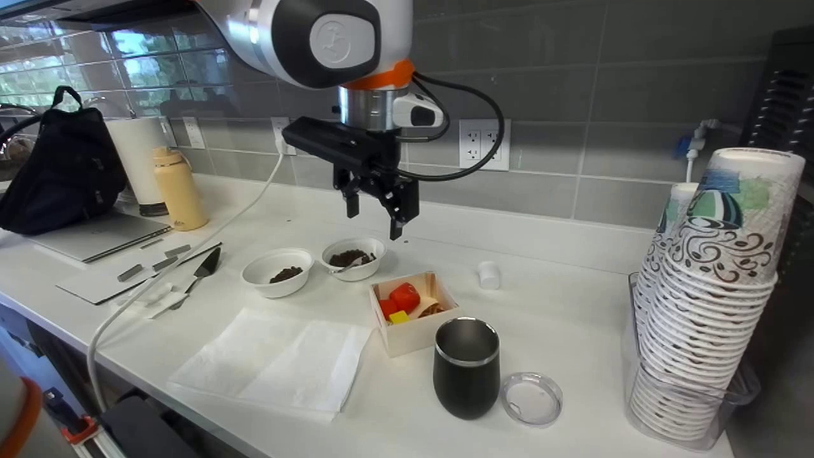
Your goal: Use the napkin to wipe the table
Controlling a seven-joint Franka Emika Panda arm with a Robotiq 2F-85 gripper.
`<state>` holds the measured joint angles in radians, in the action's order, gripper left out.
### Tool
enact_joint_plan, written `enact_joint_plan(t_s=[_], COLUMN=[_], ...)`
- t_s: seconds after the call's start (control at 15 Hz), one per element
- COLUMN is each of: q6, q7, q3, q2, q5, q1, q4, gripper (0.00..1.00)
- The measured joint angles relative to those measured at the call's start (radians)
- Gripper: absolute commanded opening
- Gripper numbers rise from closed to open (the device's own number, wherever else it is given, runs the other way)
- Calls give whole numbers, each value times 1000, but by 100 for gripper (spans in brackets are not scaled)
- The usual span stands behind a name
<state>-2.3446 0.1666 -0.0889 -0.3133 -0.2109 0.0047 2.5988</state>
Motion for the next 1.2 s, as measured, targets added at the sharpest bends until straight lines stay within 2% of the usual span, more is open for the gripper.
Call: enact_joint_plan(t_s=[0.4, 0.67, 0.93, 1.2], q6=[34, 82, 82, 95], q7=[2, -10, -45, -104], q3=[91, 154, 213, 267], q2=[-234, -336, -335, -263], q5=[3, 10, 11, 18], q1=[83, 143, 178, 194], q4=[150, 155, 158, 165], gripper=[100, 100, 100, 100])
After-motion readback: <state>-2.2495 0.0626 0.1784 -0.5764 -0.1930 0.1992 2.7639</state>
